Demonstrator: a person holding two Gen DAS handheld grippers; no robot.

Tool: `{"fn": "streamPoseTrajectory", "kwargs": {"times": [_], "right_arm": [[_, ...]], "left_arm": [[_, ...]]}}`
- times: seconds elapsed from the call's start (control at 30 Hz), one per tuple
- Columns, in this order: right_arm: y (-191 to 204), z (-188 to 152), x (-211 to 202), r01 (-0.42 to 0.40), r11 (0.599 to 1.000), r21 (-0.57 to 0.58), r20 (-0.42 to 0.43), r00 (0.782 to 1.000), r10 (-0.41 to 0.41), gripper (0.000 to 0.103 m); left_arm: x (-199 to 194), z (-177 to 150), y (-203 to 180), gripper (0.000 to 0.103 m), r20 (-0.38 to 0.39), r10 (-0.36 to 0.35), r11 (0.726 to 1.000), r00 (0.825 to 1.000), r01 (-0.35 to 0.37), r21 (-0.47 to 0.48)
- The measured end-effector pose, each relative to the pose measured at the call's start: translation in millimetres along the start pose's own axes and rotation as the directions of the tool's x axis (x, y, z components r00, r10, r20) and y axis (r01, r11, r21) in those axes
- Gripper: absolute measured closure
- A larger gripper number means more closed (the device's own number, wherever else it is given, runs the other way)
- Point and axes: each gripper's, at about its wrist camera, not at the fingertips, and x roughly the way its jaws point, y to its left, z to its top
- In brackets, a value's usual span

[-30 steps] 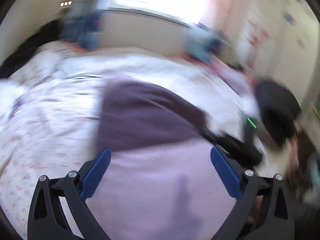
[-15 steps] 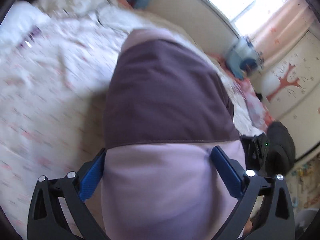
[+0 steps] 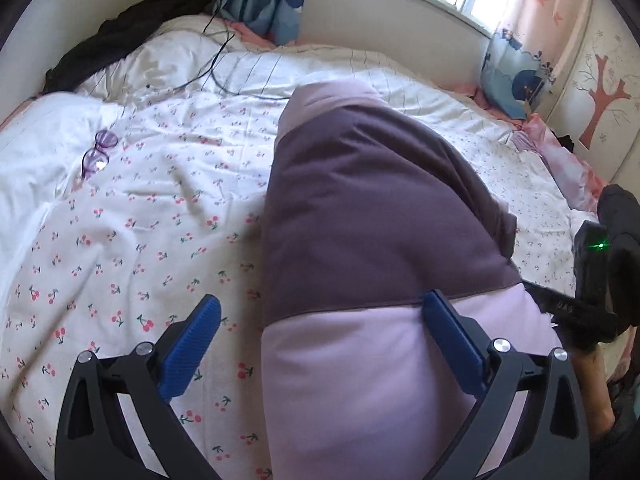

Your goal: Fold large clothes

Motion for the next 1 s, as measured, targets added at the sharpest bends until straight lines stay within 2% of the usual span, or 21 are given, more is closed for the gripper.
{"fn": "streamPoseTrajectory", "kwargs": {"times": [0.07,0.1,0.13,0.23,0.3,0.4,0.47,0.5,0.53,0.6,0.63,0.7,0.73,0.8,0.9,1.0], "right_arm": [[-0.5,-1.3,-0.9,0.000,1.000,0.012,0.006,1.000,0.000,0.007],[-2.3,-2.0,-2.1,-0.008,1.000,0.030,0.013,1.000,0.008,0.007],[-2.9,-3.2,-4.0,-0.020,0.999,0.045,0.020,1.000,0.019,0.007],[-3.4,-2.5,-20.3,-0.029,0.995,0.099,0.045,0.999,0.025,0.007],[2.5,-6.4,-46.1,-0.028,0.992,0.124,0.104,0.994,0.015,0.007],[27.9,-23.4,-79.3,-0.026,0.999,0.029,0.182,0.983,0.020,0.007],[42.1,-38.8,-80.4,0.039,0.998,-0.058,0.177,0.984,-0.028,0.007],[44.7,-44.8,-73.9,0.098,0.992,-0.084,0.153,0.985,-0.084,0.007],[40.6,-52.9,-61.6,0.117,0.988,-0.096,0.112,0.988,-0.106,0.007],[17.0,-58.2,-48.4,0.044,0.999,-0.009,0.058,0.997,-0.043,0.007],[11.4,-57.4,-49.5,0.039,0.999,0.023,0.051,0.998,-0.040,0.007],[16.7,-55.4,-64.5,0.133,0.991,0.014,0.092,0.987,-0.133,0.007],[21.8,-53.2,-72.3,0.140,0.990,0.008,0.118,0.983,-0.140,0.007],[35.1,-47.5,-88.7,0.115,0.993,0.006,0.183,0.976,-0.114,0.007],[69.9,-32.1,-110.2,0.044,0.998,-0.035,0.302,0.953,-0.032,0.007],[90.6,-14.1,-106.8,-0.077,0.996,-0.033,0.338,0.938,0.084,0.007]], "left_arm": [[-6.1,6.8,-1.4,0.006,0.027,0.018,1.000,0.999,-0.018,-0.009],[-18.4,9.5,-3.8,0.006,0.078,0.007,1.000,0.997,-0.007,0.006],[-22.4,8.3,-8.3,0.006,0.089,-0.007,1.000,0.996,0.006,0.017],[-8.9,1.9,-10.7,0.006,0.027,-0.039,0.999,0.999,0.039,0.032],[8.2,-7.4,-11.5,0.006,-0.008,-0.060,0.998,0.998,0.060,0.018],[6.8,-5.6,-12.9,0.006,-0.001,-0.060,0.998,0.998,0.060,0.016],[5.8,-5.6,-16.0,0.006,0.007,-0.052,0.998,0.999,0.052,0.026],[6.3,-6.3,-17.7,0.006,0.008,-0.049,0.998,0.999,0.049,0.032],[7.0,-7.0,-20.7,0.006,0.005,-0.048,0.998,0.999,0.048,0.037],[7.8,-8.7,-24.4,0.006,0.001,-0.048,0.998,0.999,0.047,0.049],[7.1,-9.4,-26.2,0.006,0.007,-0.037,0.998,0.999,0.036,0.056],[4.3,-9.7,-27.2,0.006,0.026,-0.015,0.998,1.000,0.014,0.065],[3.9,-9.0,-26.3,0.006,0.030,-0.011,0.998,0.999,0.009,0.063],[2.6,-8.5,-25.3,0.006,0.037,-0.006,0.998,0.999,0.004,0.058],[0.7,-9.1,-28.1,0.006,0.051,0.013,0.997,0.999,-0.017,0.070],[-0.9,-10.5,-30.8,0.006,0.067,0.034,0.995,0.997,-0.040,0.086]]}}
